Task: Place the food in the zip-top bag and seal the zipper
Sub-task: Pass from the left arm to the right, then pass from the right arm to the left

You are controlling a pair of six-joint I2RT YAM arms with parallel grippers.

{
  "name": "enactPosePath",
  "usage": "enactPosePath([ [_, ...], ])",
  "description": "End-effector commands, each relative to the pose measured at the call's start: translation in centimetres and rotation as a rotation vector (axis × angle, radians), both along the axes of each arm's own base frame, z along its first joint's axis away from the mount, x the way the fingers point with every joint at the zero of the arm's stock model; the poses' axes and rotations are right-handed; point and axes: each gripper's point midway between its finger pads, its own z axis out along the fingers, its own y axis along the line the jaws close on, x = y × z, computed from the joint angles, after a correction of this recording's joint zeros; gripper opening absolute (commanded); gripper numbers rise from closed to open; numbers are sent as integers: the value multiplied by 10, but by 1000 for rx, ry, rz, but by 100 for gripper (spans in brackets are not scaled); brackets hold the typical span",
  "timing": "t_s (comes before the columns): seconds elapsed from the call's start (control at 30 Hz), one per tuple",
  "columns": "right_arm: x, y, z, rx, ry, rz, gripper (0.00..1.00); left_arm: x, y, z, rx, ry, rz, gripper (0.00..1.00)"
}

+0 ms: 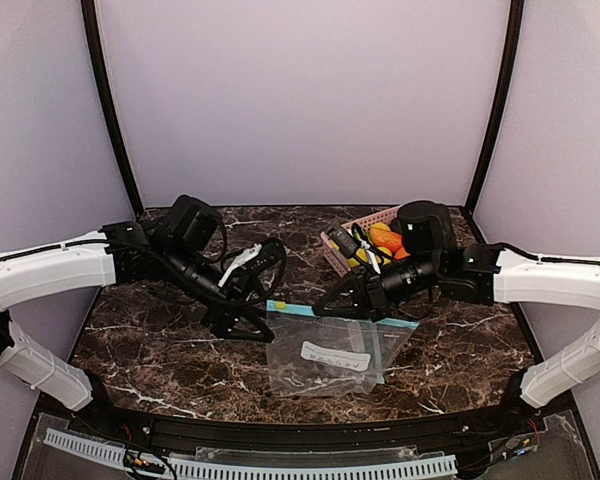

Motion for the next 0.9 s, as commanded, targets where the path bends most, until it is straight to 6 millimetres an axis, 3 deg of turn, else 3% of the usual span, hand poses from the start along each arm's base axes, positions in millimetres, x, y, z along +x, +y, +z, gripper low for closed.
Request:
enactPosePath([
  [0.0,4,6,18,85,-27,-28,0,6,0,18,-73,-45,40,63],
  [0.2,5,9,16,81,-18,-21,0,7,1,23,-94,-57,55,42],
  [0.53,3,12,11,65,4,3,0,13,4,26,-100,-75,87,39],
  [0.63,3,12,10,62,7,4,0,13,5,27,-107,-79,89,19],
  [0.73,4,13,10,59,8,2,0,14,5,25,-99,-76,89,6],
  [0.8,6,14,10,56,1,-2,6,13,4,23,-97,-72,84,1],
  [0.87,7,17,10,52,-7,-1,19,14,3,20,-90,-65,80,1],
])
